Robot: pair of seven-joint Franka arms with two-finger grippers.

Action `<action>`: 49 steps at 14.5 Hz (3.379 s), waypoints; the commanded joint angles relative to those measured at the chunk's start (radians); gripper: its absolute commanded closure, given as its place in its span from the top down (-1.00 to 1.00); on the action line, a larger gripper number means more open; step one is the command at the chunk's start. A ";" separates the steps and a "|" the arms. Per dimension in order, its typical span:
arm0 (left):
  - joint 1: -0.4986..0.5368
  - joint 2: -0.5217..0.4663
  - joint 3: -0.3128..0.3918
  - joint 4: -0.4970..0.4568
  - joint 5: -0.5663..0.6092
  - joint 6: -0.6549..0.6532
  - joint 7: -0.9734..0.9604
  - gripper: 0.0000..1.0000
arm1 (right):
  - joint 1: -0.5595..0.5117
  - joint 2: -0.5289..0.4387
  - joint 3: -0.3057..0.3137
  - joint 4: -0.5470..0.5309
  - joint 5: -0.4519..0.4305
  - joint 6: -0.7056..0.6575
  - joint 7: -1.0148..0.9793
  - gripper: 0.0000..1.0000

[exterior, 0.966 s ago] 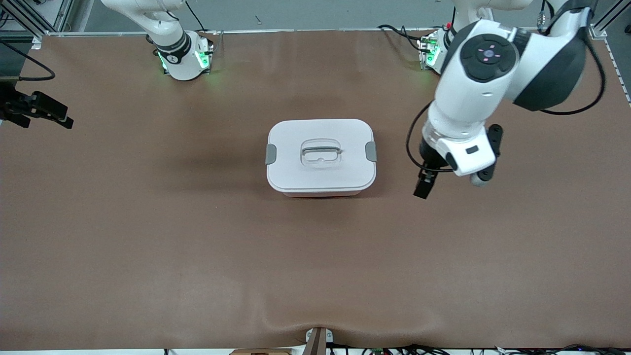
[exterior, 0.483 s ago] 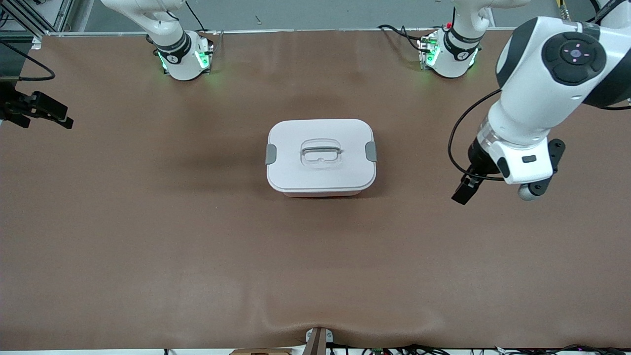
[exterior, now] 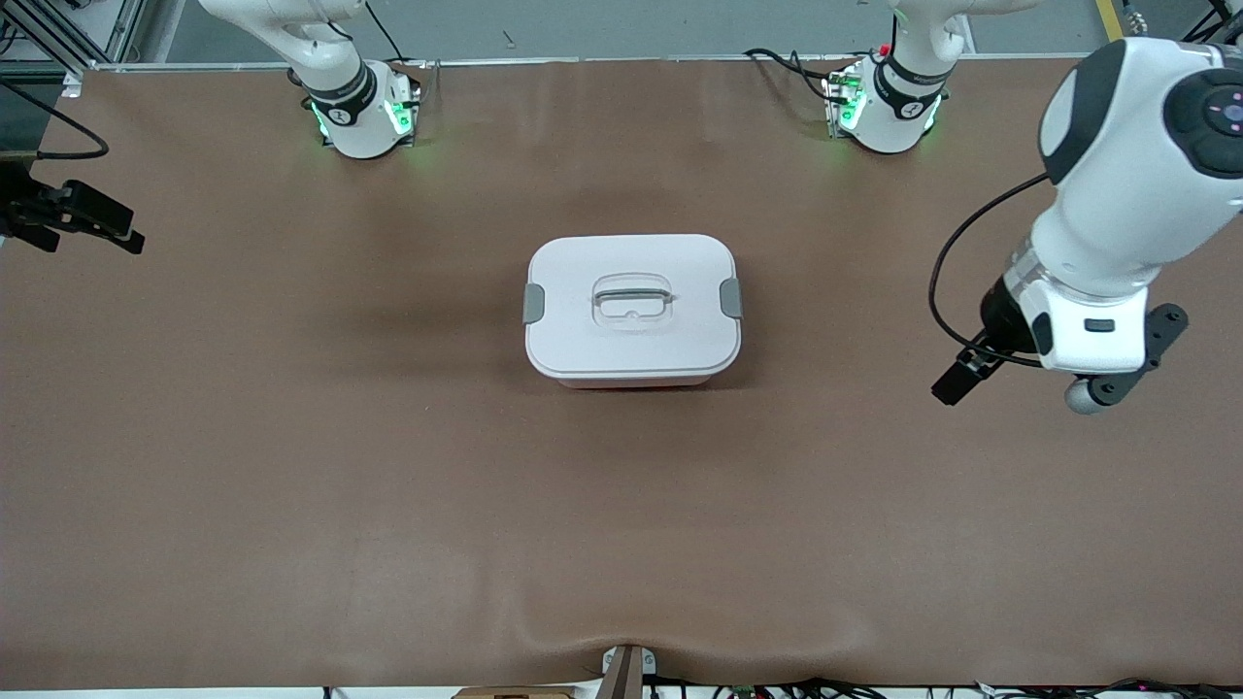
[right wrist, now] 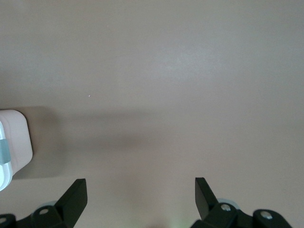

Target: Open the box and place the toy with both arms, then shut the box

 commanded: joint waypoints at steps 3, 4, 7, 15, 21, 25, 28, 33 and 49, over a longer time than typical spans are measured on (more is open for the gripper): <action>0.059 -0.021 -0.002 0.000 -0.059 -0.019 0.215 1.00 | 0.001 0.010 -0.001 0.018 -0.010 -0.004 0.015 1.00; 0.056 -0.033 0.010 0.000 -0.057 -0.019 0.272 1.00 | 0.001 0.010 -0.001 0.018 -0.010 -0.004 0.016 1.00; 0.050 -0.072 0.091 -0.003 -0.064 -0.052 0.461 1.00 | 0.001 0.010 -0.001 0.018 -0.010 -0.004 0.016 1.00; -0.025 -0.153 0.329 -0.011 -0.175 -0.181 0.832 1.00 | 0.000 0.010 -0.001 0.017 -0.010 -0.006 0.016 1.00; -0.033 -0.271 0.352 -0.072 -0.173 -0.309 0.886 1.00 | 0.000 0.010 -0.001 0.017 -0.010 -0.006 0.016 1.00; -0.032 -0.426 0.346 -0.242 -0.163 -0.289 0.900 1.00 | -0.002 0.010 -0.001 0.017 -0.010 -0.006 0.016 1.00; -0.038 -0.427 0.330 -0.246 -0.105 -0.289 0.992 1.00 | -0.002 0.010 -0.001 0.017 -0.010 -0.006 0.016 1.00; -0.038 -0.339 0.313 -0.168 -0.102 -0.272 0.978 1.00 | -0.002 0.010 -0.001 0.017 -0.010 -0.006 0.016 1.00; -0.035 -0.311 0.309 -0.152 -0.133 -0.277 0.920 1.00 | 0.004 0.010 0.000 0.020 -0.004 -0.012 0.016 1.00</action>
